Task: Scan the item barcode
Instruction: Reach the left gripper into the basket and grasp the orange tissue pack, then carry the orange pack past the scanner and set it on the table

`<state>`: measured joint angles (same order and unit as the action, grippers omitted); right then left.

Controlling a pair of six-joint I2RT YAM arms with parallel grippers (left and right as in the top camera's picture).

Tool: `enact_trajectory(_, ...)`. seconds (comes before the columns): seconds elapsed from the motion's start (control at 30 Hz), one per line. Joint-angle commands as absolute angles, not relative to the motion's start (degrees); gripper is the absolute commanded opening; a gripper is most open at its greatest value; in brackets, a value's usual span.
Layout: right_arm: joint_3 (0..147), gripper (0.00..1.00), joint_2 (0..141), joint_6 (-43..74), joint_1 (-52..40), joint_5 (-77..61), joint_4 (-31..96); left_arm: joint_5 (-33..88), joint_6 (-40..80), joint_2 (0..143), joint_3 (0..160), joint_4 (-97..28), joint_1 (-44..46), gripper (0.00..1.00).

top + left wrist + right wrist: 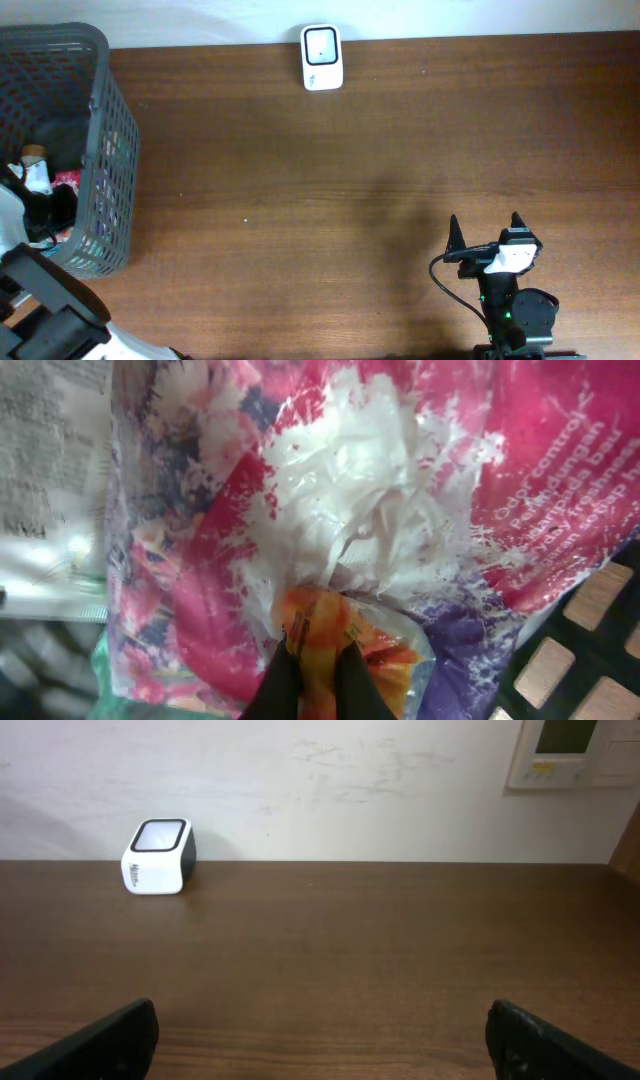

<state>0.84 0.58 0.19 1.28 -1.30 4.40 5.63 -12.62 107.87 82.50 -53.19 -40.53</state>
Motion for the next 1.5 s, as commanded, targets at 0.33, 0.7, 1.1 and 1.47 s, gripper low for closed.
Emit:
enact_trajectory(0.33,0.32,0.99,0.21,0.25,0.82,-0.60,4.45,46.11,24.01,96.53,113.47,-50.11,-39.68,0.00)
enact_trajectory(0.7,0.32,0.99,0.21,0.25,0.82,-0.60,4.45,19.20,23.97,96.64,113.34,-62.33,1.50,0.00)
enact_trajectory(1.1,0.32,0.99,0.21,0.25,0.82,-0.58,4.45,1.08,23.99,104.99,113.30,-65.23,27.49,0.00)
enact_trajectory(1.47,0.32,0.99,0.21,0.25,0.82,-0.60,4.45,1.19,24.49,116.55,113.30,-64.75,27.49,0.00)
